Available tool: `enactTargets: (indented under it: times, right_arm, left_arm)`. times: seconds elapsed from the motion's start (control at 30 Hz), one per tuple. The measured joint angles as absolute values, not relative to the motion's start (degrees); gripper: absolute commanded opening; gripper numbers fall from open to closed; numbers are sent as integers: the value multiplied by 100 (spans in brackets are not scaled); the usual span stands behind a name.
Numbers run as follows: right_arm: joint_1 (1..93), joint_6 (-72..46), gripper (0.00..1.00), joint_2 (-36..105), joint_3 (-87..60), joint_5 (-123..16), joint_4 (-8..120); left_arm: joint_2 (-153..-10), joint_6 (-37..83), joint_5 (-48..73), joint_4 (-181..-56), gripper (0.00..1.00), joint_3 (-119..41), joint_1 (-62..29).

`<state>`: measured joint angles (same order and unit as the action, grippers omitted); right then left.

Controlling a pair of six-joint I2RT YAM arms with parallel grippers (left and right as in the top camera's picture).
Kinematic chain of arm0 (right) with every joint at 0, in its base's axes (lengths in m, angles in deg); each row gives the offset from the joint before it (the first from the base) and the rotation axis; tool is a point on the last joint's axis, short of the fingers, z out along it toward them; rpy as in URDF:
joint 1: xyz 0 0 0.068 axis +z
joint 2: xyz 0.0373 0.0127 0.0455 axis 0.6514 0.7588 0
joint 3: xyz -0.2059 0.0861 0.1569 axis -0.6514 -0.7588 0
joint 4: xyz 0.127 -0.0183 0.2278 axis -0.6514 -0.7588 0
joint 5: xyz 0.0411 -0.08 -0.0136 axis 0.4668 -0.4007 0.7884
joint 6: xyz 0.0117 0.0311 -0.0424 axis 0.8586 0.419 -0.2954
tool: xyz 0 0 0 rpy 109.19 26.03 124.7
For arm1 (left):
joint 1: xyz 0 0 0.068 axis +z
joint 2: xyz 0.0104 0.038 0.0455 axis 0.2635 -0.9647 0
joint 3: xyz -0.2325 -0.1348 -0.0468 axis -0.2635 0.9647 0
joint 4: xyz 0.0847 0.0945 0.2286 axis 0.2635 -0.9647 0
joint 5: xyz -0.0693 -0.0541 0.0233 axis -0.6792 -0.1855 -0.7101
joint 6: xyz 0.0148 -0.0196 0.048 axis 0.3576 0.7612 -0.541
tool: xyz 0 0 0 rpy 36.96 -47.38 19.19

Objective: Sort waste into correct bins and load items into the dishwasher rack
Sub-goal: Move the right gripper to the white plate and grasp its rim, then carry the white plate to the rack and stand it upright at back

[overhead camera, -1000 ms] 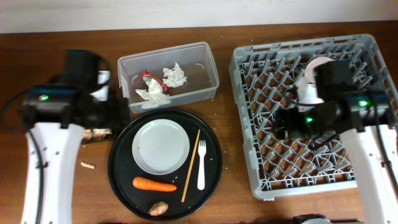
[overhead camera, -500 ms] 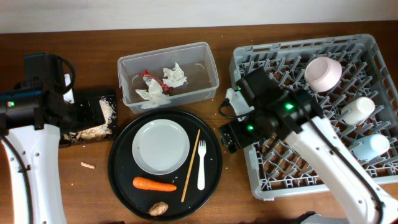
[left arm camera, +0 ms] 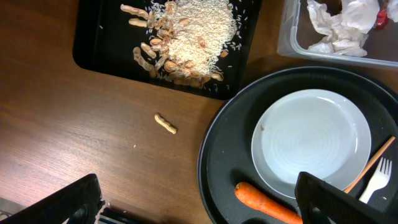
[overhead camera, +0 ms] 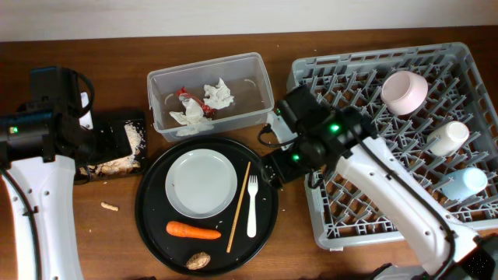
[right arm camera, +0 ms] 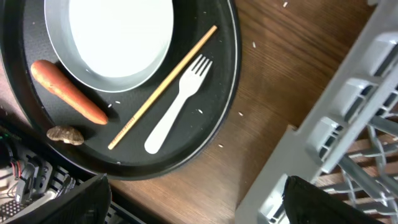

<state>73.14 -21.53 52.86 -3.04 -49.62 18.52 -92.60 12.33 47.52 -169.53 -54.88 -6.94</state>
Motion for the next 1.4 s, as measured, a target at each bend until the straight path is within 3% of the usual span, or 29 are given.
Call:
enactTargets:
  times: [0.17, 0.4, 0.6, 0.73, 0.83, 0.93, 1.2, 1.4]
  right_arm:
    - [7486, -1934, 91, 5839, -304, -4855, 2167]
    - [8422, -1718, 90, 6867, -311, -4772, 3041]
    - [8548, -1462, 79, 7828, -322, -5012, 3946]
    - [8548, -1438, 63, 8195, -322, -5115, 4263]
    - [8548, -1401, 30, 8342, -317, -5157, 4425]
    - [8533, -1398, 4, 8383, -320, -5229, 4523]
    - [8509, -1307, 4, 8292, -90, -5399, 4020]
    - [7906, -1407, 4, 6996, 706, -6590, 3124]
  left_arm:
    - [-9260, 1233, 4730, -16953, 99, -5488, -694]
    - [-9260, 1233, 4711, -16955, 99, -5488, -694]
    - [-9260, 1233, 4713, -16953, 99, -5488, -694]
    - [-9260, 1233, 4711, -16948, 99, -5488, -694]
    - [-9260, 1233, 4711, -16948, 99, -5488, -694]
    - [-9260, 1233, 4711, -16929, 99, -5488, -694]
    - [-9260, 1233, 4711, -16920, 99, -5488, -694]
    - [-9260, 1233, 4709, -16909, 99, -5488, -694]
